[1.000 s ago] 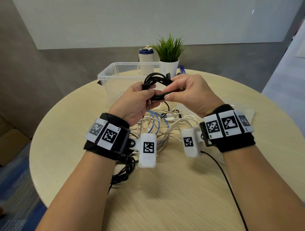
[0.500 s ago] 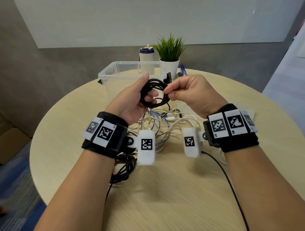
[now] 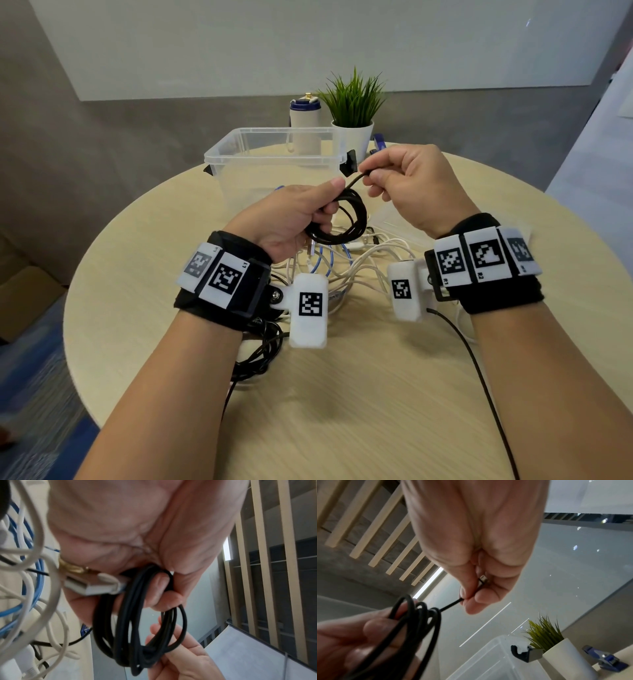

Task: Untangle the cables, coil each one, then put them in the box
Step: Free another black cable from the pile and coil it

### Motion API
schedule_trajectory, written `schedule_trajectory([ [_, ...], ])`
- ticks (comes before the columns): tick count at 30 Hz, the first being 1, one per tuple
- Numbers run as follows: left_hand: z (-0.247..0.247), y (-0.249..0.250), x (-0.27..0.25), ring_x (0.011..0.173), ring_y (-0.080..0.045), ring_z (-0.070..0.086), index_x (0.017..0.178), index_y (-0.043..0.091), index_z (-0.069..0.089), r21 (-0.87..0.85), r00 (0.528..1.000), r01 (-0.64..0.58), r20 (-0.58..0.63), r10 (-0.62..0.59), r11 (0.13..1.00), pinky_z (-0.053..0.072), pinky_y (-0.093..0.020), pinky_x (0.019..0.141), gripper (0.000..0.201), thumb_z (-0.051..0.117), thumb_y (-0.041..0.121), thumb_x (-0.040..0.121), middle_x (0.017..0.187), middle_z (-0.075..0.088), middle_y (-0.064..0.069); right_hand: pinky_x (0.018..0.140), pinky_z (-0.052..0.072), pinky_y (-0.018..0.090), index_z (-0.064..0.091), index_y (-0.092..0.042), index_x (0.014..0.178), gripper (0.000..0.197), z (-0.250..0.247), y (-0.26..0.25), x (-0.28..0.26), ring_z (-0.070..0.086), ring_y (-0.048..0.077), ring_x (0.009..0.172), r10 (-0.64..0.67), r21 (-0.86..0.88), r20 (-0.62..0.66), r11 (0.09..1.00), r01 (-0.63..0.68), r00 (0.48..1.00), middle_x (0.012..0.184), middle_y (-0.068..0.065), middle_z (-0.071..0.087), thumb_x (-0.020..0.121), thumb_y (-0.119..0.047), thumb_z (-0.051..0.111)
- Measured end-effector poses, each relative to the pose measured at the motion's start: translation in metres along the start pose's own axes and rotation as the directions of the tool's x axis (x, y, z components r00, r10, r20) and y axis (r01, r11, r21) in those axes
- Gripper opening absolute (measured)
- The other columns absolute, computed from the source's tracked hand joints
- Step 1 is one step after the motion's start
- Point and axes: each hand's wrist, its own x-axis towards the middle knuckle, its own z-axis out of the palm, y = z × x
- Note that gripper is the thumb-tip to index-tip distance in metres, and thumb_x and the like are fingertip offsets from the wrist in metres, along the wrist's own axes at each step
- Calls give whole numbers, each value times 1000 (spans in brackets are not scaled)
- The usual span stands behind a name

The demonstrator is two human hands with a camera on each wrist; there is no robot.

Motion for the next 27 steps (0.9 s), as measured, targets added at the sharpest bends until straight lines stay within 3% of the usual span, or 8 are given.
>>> schedule_trajectory([
  [3,-3,1,1,49,-6,30,71,15,48,46,999,-21,-43,23,999,33,-22,59,29,48,28,97,55,40,7,54,44,11,69,-9,90,21,-1,-4,-3,63,2,60,-7,106,0,994,7,1000,75,2,67,89,6,54],
  [8,-10,-2,7,47,-6,34,70,16,48,75,985,-58,-159,69,996,32,-25,61,32,48,31,98,58,42,6,54,45,19,69,-3,85,21,-7,-10,-6,64,16,64,49,311,165,945,-99,985,79,13,71,81,14,57],
  [11,-10,-4,9,46,-5,37,70,17,49,85,981,-57,-183,72,995,31,-26,62,33,46,34,98,57,43,7,53,45,19,69,-1,84,21,-5,-12,-8,61,15,63,65,327,224,935,-137,973,79,11,72,75,17,63],
  [14,-9,-6,10,45,-5,38,69,17,48,95,980,-55,-188,72,994,30,-27,63,34,45,35,98,61,41,4,57,52,23,65,-3,88,24,-3,-12,-10,65,16,64,89,374,271,908,-190,959,77,11,70,72,14,69],
  [18,-7,-8,12,43,-3,39,71,17,48,119,979,-54,-187,76,991,29,-30,65,35,44,37,99,64,41,3,67,59,34,60,-4,93,28,1,-13,-12,68,23,68,119,433,310,866,-251,943,71,9,66,70,9,70],
  [23,-8,-6,10,46,-6,40,71,14,50,60,975,-56,-211,67,997,32,-27,63,36,44,36,99,64,42,2,74,60,39,59,-4,93,27,5,-18,-14,69,26,67,106,438,327,864,-250,939,68,8,62,73,11,69],
  [27,-6,-3,8,53,-12,38,76,10,55,24,977,-60,-205,64,998,35,-25,60,36,45,37,98,50,40,6,76,59,42,56,-5,93,31,7,-18,-15,69,28,68,114,443,324,859,-257,939,67,8,62,71,12,70],
])
